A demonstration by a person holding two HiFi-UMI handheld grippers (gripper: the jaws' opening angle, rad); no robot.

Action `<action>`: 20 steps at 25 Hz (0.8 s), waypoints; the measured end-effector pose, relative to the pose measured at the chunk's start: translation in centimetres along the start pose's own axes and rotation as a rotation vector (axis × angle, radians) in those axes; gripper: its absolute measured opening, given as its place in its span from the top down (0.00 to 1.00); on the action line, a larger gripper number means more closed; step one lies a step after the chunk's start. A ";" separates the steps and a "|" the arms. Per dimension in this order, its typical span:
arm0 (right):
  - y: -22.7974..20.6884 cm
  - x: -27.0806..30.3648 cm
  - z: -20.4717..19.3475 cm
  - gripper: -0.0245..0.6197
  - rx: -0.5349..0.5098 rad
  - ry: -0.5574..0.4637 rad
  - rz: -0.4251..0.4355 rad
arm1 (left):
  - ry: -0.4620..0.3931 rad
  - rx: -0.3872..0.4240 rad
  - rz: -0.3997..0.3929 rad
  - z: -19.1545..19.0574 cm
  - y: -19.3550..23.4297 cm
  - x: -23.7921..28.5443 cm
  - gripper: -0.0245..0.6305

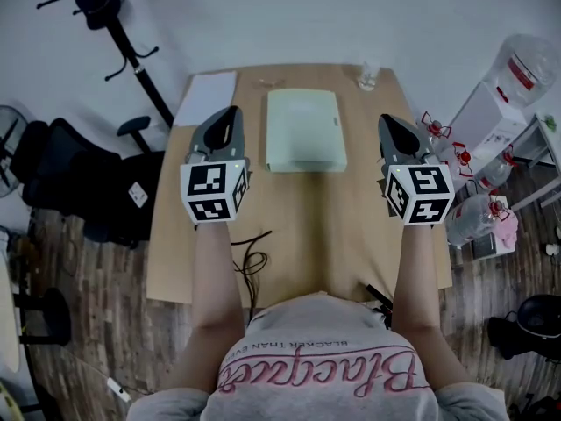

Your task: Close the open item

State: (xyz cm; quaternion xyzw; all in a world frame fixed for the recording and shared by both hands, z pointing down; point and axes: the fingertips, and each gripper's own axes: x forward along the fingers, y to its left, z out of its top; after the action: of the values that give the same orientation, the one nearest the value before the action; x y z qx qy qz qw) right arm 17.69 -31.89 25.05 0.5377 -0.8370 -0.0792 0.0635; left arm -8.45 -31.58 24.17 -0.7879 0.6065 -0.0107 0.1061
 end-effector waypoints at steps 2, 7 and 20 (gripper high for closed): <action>-0.2 -0.4 0.4 0.96 -0.002 -0.010 -0.007 | -0.025 -0.029 0.024 0.6 0.7 -0.5 0.94; -0.1 -0.5 0.9 0.96 -0.018 -0.024 -0.014 | -0.053 -0.032 0.036 1.3 1.5 -0.9 0.94; -0.1 -0.5 1.4 0.96 -0.032 -0.040 -0.022 | -0.072 0.003 0.031 2.2 1.5 -1.1 0.94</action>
State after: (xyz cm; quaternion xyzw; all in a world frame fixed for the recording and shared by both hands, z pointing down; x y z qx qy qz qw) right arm 17.71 -31.34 23.63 0.5441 -0.8307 -0.1041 0.0543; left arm -9.82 -30.52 21.88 -0.7781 0.6144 0.0184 0.1293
